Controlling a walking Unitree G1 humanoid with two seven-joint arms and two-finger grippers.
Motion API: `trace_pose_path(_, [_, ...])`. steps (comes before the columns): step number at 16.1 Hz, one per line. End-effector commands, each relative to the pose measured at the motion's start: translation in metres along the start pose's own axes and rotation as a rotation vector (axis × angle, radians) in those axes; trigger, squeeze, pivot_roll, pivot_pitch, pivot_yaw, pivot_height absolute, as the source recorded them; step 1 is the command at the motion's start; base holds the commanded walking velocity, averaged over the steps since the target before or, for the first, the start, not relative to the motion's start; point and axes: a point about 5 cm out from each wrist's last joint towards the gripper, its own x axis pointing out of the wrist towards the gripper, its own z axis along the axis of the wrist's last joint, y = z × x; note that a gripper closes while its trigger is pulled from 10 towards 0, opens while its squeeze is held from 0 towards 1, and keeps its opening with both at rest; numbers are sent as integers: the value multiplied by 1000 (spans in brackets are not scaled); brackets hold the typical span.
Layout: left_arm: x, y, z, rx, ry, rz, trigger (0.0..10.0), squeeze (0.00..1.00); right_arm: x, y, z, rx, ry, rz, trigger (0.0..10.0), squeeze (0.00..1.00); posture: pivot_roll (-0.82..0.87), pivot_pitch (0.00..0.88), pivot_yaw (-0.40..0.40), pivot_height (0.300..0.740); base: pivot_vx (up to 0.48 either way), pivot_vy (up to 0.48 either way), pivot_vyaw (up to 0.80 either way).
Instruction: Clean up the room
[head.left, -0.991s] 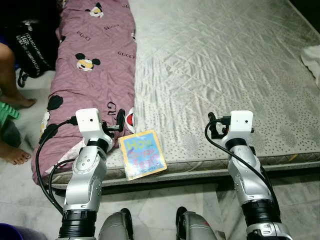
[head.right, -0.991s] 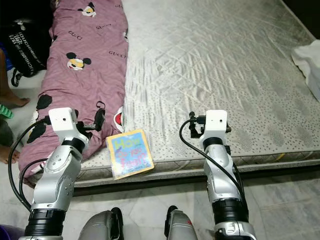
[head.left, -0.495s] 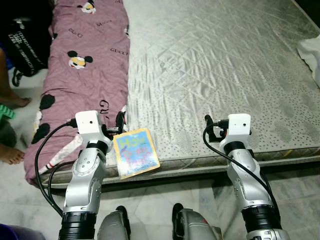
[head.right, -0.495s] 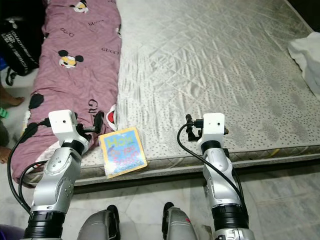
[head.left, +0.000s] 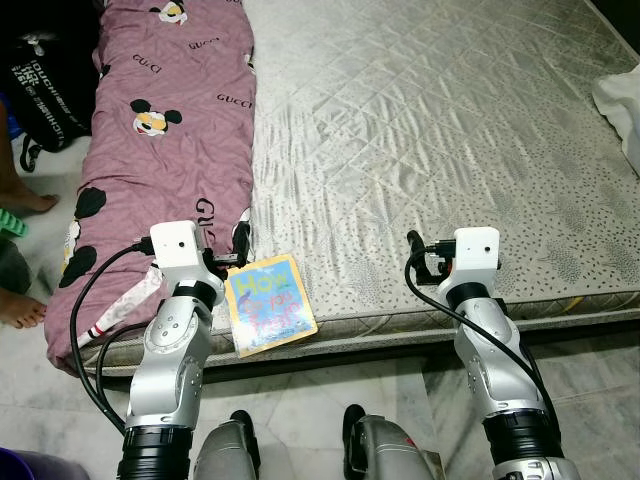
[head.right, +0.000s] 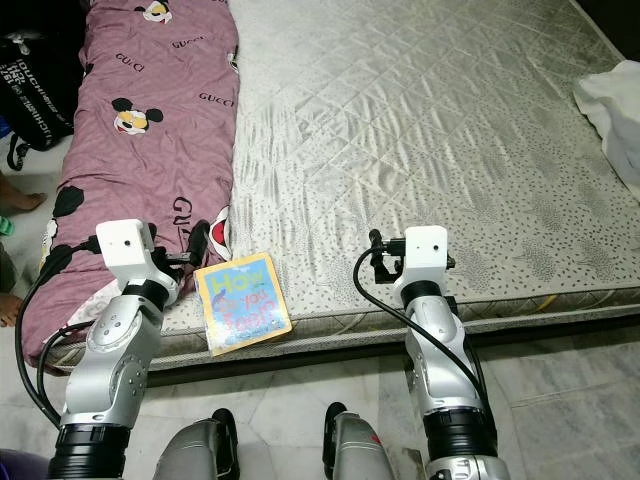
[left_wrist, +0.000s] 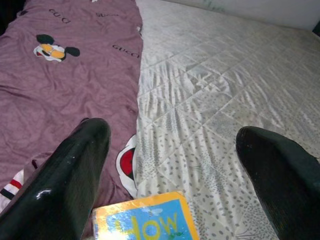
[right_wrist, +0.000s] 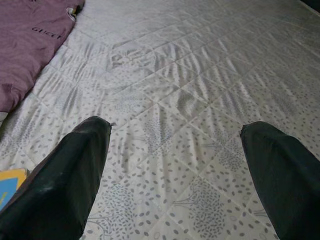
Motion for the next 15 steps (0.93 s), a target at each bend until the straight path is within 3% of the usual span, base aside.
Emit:
trace_pose_path(1, [-2, 1, -1, 4, 1, 0, 10000, 0, -1, -1, 0, 4, 2, 3, 10000, 0, -35, 241, -13, 720, 0, 0, 0])
trace_pose_path(6, [-1, 1, -2, -6, 0, 4, 10000, 0, 1, 0, 2, 5, -6, 13, 10000, 0, -36, 234, -17, 668, 0, 0, 0])
trace_pose_path(8, [-1, 1, -2, -16, 1, 8, 10000, 0, 1, 0, 2, 6, -7, 14, 10000, 0, -37, 235, -18, 668, 0, 0, 0])
trace_pose_path(15, [0, 1, -2, -29, 5, 9, 10000, 0, 2, -1, 2, 4, -4, 8, 10000, 0, -39, 242, -19, 668, 0, 474, 0])
